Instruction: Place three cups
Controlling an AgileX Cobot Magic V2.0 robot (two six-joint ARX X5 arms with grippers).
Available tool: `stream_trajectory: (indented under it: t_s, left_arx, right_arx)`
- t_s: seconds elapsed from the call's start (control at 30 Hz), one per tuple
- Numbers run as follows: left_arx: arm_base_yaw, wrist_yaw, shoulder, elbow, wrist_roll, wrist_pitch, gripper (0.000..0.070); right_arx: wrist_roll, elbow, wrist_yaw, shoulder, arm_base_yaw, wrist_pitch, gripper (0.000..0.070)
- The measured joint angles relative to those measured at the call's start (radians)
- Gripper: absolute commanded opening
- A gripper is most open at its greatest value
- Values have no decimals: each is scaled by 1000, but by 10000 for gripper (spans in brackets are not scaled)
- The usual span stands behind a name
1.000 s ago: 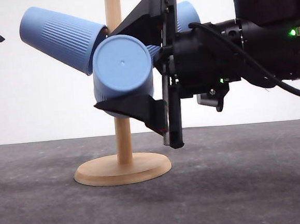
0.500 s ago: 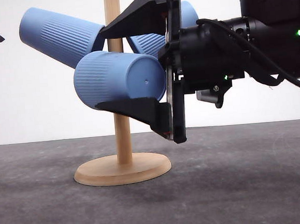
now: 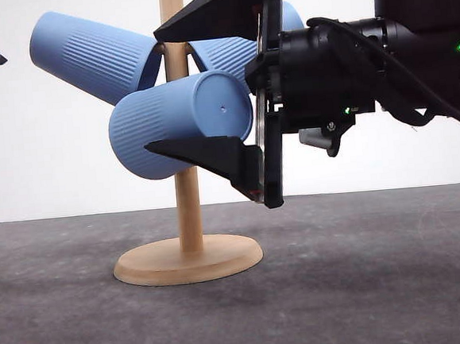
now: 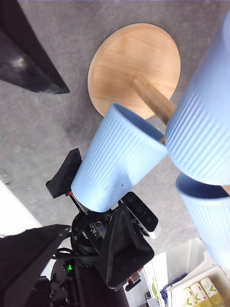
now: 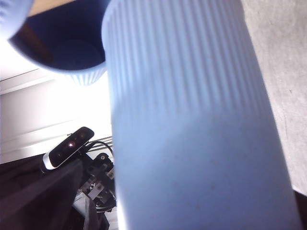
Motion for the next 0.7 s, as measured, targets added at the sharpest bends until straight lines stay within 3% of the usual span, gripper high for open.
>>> stream_trajectory:
  t_s: [0.7]
  left_arx:
    - [0,0,0,0,0,0,518]
  right_arx:
    - [0,-4,-66,-40,21,2,631]
